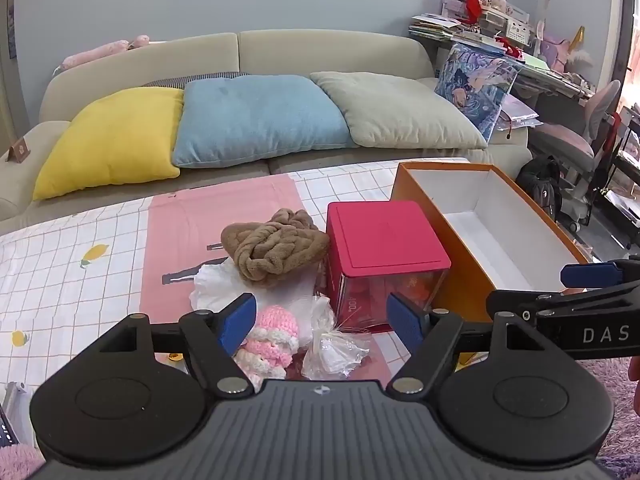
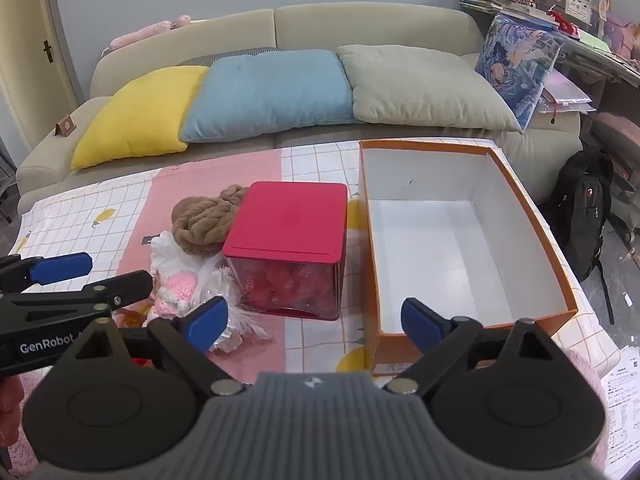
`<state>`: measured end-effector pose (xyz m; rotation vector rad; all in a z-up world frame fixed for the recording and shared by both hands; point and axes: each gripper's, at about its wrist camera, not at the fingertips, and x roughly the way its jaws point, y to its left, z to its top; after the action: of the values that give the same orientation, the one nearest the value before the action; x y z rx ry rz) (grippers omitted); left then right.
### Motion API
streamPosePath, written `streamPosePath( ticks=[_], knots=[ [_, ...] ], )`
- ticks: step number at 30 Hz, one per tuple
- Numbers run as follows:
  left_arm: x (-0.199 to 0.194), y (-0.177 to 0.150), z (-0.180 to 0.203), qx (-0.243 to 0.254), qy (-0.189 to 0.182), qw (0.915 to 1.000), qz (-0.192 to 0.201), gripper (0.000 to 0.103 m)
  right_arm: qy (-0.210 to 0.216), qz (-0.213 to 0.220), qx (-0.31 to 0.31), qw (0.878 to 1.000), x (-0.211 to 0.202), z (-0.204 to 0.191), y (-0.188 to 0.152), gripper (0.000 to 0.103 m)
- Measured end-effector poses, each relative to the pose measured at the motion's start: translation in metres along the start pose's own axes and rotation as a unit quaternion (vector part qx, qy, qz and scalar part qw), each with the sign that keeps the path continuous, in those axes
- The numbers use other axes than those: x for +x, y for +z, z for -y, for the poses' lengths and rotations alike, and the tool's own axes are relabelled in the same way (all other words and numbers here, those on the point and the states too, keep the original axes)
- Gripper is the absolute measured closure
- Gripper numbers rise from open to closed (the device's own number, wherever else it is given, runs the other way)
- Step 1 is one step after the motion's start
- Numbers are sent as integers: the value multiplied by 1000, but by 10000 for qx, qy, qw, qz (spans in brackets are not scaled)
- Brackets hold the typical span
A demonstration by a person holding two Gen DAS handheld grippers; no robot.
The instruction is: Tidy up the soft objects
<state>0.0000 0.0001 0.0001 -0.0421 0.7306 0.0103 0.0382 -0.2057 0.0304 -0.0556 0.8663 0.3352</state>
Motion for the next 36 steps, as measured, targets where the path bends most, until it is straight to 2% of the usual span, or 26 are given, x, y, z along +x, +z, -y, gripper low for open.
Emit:
streamPosePath(
  ticks=[7, 23, 36],
  knots=[
    [2, -7, -5, -9, -69, 10000, -25, 16, -79, -26, 7, 10000, 0, -2, 0, 6],
    [6, -6, -4, -200, -19, 9993, -309, 16, -86, -81, -32, 9999, 0, -1, -3, 5],
    [6, -11, -2, -237, -19, 9992, -334, 16, -106, -117, -3, 9999, 0, 0, -3, 5]
  ],
)
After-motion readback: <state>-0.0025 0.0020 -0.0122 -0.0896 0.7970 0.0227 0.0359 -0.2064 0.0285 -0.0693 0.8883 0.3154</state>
